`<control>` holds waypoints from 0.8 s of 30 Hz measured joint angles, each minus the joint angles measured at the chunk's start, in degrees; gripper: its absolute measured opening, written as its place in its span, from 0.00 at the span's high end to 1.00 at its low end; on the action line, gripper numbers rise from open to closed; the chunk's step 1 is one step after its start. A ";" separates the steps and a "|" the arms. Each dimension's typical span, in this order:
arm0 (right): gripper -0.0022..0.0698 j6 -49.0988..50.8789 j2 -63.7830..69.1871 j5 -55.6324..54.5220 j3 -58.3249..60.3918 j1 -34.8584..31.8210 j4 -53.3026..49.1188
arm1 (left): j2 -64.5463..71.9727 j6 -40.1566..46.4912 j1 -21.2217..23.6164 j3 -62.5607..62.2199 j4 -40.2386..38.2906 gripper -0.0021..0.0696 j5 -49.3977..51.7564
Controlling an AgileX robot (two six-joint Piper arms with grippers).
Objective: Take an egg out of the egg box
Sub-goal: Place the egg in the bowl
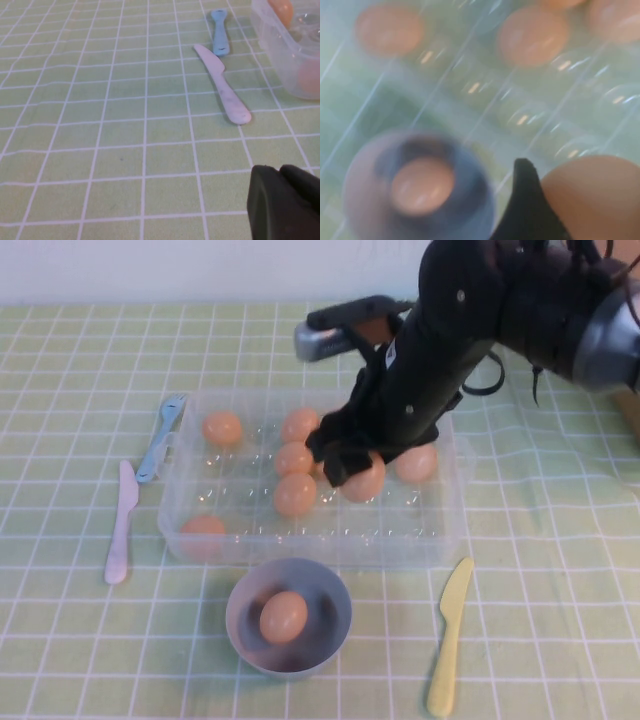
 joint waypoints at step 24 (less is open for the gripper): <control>0.41 -17.32 -3.93 -11.97 21.17 8.39 11.86 | 0.00 0.00 0.00 0.00 0.00 0.97 0.00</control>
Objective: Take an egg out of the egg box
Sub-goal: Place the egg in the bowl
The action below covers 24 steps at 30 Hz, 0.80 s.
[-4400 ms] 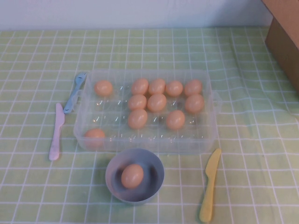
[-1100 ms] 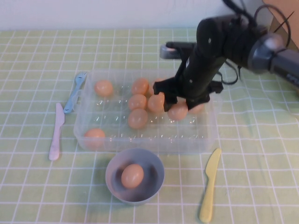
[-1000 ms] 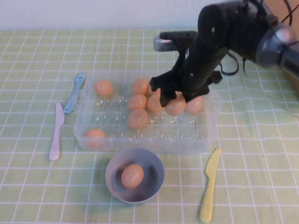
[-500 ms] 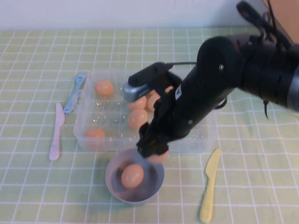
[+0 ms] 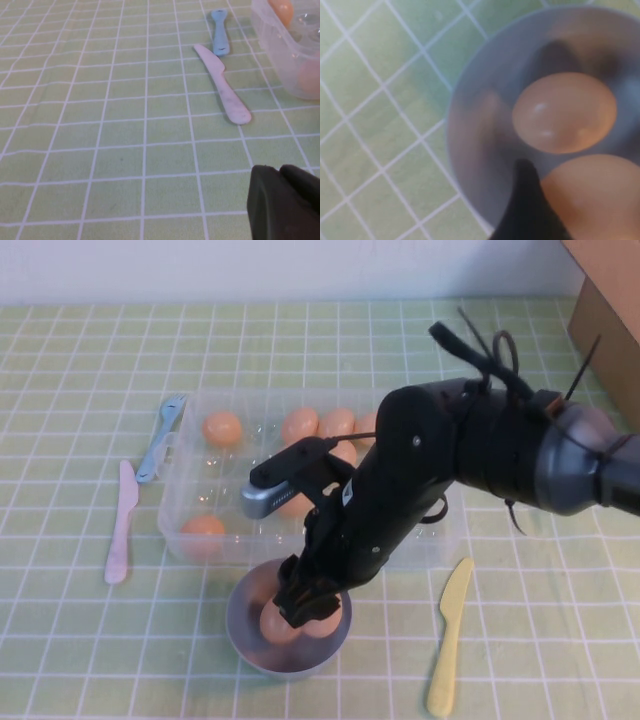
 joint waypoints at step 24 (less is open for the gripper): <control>0.26 -0.22 2.82 -0.85 0.00 0.00 -2.41 | 0.00 0.00 0.00 0.00 0.00 0.97 0.00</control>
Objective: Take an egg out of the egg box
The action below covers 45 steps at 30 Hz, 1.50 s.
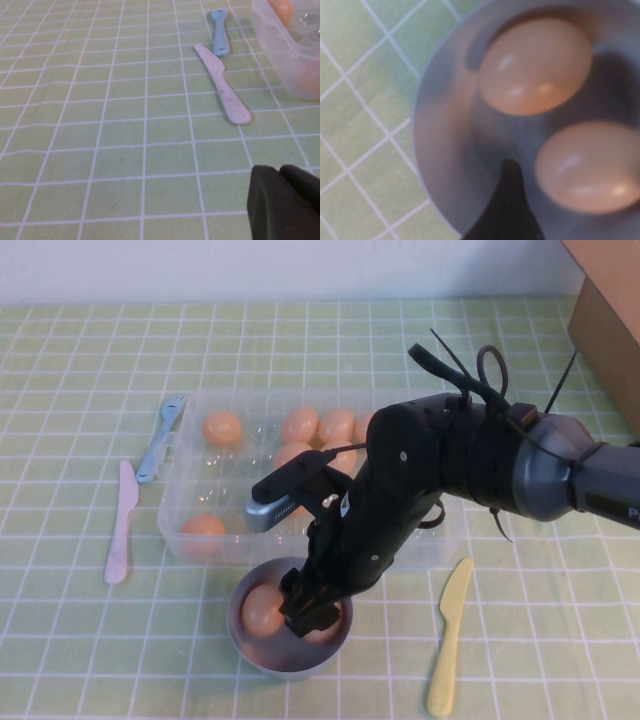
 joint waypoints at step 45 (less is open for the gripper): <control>0.99 7.12 -45.32 19.08 21.38 1.19 -5.92 | 0.00 0.00 0.00 0.00 0.00 0.97 0.00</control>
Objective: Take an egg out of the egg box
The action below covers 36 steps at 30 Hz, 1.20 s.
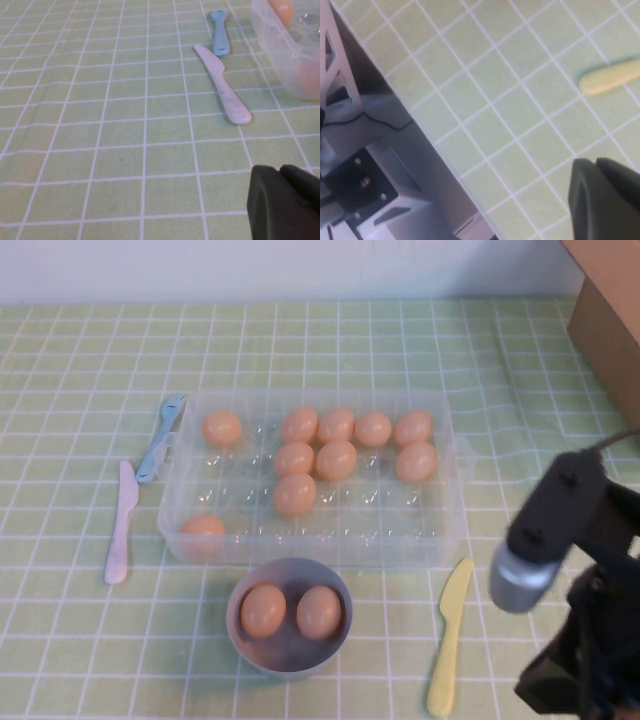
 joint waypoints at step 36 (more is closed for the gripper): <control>0.99 0.02 -61.96 -61.54 61.46 -42.67 -3.05 | 0.00 0.00 0.12 0.00 0.00 0.97 0.00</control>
